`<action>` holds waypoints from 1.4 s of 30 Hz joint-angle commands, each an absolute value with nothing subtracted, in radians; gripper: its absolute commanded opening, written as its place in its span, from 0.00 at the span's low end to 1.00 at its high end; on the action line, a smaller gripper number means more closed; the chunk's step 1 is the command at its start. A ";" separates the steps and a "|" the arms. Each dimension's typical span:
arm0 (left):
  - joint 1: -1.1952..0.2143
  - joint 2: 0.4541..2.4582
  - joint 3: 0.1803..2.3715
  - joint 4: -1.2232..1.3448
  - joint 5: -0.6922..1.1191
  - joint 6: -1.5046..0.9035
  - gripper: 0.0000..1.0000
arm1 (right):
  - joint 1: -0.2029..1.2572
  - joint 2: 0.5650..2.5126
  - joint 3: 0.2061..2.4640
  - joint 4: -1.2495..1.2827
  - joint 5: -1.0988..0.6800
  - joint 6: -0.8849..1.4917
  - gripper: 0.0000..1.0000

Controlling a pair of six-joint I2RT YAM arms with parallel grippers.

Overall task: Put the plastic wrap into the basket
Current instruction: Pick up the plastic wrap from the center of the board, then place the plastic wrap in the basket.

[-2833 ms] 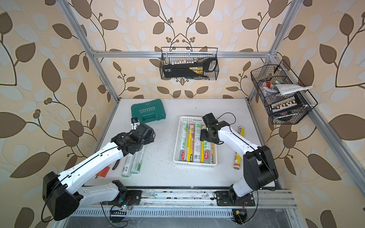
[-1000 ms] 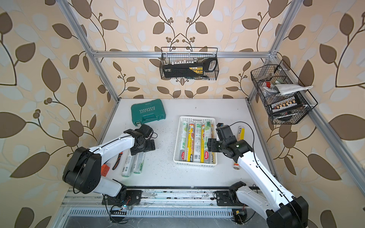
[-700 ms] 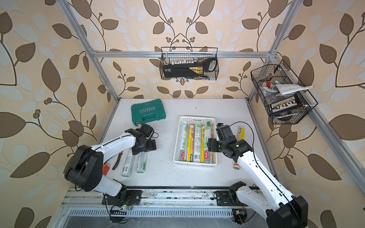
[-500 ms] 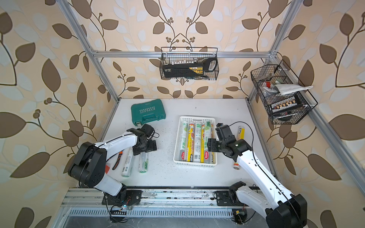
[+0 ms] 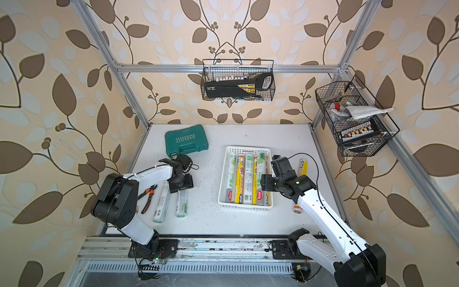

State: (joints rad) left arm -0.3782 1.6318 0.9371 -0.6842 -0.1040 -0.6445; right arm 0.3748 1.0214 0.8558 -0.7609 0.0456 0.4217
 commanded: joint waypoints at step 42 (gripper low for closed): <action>-0.866 1.899 1.854 -0.936 -0.193 -0.770 0.44 | 0.324 0.973 0.807 -0.747 0.027 0.429 0.77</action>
